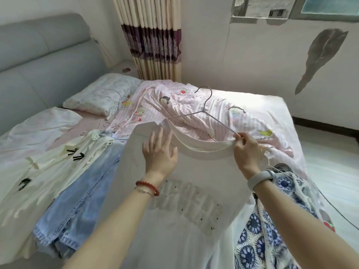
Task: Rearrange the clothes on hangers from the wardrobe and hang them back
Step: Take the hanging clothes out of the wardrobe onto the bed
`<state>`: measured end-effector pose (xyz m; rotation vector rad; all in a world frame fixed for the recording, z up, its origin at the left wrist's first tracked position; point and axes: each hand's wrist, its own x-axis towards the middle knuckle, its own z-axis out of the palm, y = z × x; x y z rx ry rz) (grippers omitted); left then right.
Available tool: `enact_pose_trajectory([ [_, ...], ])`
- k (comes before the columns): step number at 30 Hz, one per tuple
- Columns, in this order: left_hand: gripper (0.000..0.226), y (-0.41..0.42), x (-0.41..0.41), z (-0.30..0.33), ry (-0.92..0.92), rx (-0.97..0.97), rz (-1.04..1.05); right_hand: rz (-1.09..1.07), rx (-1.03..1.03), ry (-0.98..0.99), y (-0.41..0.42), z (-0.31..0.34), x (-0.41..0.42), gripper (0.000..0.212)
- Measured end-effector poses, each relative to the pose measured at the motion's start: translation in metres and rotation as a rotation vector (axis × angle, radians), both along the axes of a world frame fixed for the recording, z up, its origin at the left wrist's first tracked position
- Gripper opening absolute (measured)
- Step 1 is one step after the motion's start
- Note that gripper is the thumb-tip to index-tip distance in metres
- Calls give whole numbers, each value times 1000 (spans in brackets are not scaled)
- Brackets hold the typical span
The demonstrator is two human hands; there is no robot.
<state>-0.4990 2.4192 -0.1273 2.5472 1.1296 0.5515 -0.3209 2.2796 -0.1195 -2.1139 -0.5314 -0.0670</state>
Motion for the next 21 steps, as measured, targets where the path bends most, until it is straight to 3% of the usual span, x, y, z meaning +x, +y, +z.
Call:
enact_pose_trajectory([
  [4, 60, -3, 37, -75, 291, -330, 43, 9, -232, 116, 30, -55, 71, 27],
  [7, 60, -14, 51, -130, 445, -467, 67, -1, -352, 217, 53, -108, 116, 28],
  [16, 63, -2, 76, -232, 707, -580, 102, 116, -624, 323, 110, -231, 176, 31],
  [21, 64, -4, 80, -266, 717, -657, 79, 290, -720, 320, 102, -270, 178, 38],
])
